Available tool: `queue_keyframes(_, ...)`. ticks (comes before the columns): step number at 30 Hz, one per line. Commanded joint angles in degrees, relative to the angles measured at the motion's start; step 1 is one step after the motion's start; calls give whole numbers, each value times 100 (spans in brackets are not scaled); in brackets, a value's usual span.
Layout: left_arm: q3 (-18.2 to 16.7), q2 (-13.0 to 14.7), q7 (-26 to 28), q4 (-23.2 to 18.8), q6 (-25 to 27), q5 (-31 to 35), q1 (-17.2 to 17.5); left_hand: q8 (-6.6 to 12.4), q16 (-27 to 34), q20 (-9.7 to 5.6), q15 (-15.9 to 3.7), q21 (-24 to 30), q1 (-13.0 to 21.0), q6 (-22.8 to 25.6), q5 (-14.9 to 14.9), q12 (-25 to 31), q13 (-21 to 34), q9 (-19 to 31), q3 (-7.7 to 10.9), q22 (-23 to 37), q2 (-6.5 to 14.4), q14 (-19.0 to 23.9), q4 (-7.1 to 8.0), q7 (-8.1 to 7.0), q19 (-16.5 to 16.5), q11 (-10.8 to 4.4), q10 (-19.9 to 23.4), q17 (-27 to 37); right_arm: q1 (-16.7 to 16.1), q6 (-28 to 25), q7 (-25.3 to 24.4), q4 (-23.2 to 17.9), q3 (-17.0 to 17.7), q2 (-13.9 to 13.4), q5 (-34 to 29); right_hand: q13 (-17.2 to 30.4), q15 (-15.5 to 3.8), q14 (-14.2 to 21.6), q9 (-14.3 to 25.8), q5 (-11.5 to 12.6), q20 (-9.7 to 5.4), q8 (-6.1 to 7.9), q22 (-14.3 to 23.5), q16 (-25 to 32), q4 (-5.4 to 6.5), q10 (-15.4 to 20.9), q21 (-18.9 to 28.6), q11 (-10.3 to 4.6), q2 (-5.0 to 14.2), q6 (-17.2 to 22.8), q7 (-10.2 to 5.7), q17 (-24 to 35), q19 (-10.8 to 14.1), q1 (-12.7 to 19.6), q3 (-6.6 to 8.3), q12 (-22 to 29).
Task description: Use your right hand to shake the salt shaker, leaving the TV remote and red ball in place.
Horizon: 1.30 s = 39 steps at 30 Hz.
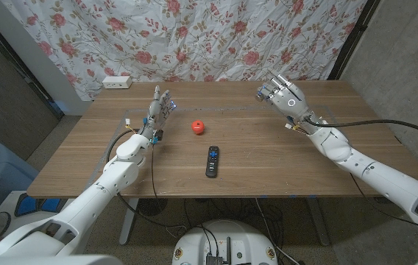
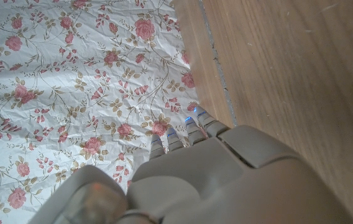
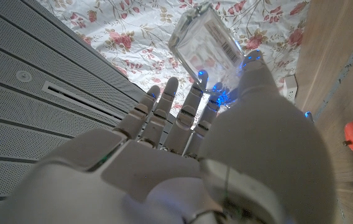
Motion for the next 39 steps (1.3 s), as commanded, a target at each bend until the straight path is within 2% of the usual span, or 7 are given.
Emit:
queue_keyframes(1, -1, 0, 0, -1, 1, 0, 0, 27, 29, -135, -602, 25, -2, 5, 35, 44, 21, 36, 3, 27, 581, 2, 44, -40, 58, -29, 6, 35, -10, -126, 1, -9, 358, 108, -121, 16, -889, 37, 12, 19, -279, 24, 18, -6, 24, 50, 27, -43, 741, 57, 13, 15, 43, 709, 15, 39)
queue_keyframes(18, -1, 1, 0, -1, 0, -1, 0, 24, 29, -132, -603, 25, -2, -1, 35, 45, 21, 36, 4, 27, 581, 3, 44, -38, 58, -32, 8, 35, -174, 69, 1, -307, 473, 1, -271, 14, -908, 47, 2, 24, -261, 12, 18, 0, 1, 23, 34, -43, 728, 47, 9, 25, 64, 746, 19, 25)
queue_keyframes(29, 1, -2, 0, 2, -1, 1, -2, 26, 30, -134, -608, 26, -2, 3, 36, 43, 21, 36, 4, 27, 581, 5, 44, -31, 59, -30, 5, 35, -260, 255, 1, -408, 242, -124, -285, 17, -905, 40, -2, 26, -249, 8, 18, -2, -10, 14, 32, -42, 704, 48, 9, 28, 59, 765, 14, 22)
queue_keyframes(39, 1, -3, 0, 3, -2, 1, -2, 25, 30, -134, -604, 26, -3, 0, 35, 47, 21, 36, 3, 27, 581, 6, 44, -41, 60, -26, 13, 35, -318, 439, 1, -447, 45, -129, -265, 23, -888, 28, -4, 28, -237, 7, 19, -12, 1, 11, 24, -41, 704, 57, 10, 27, 40, 762, 12, 24)
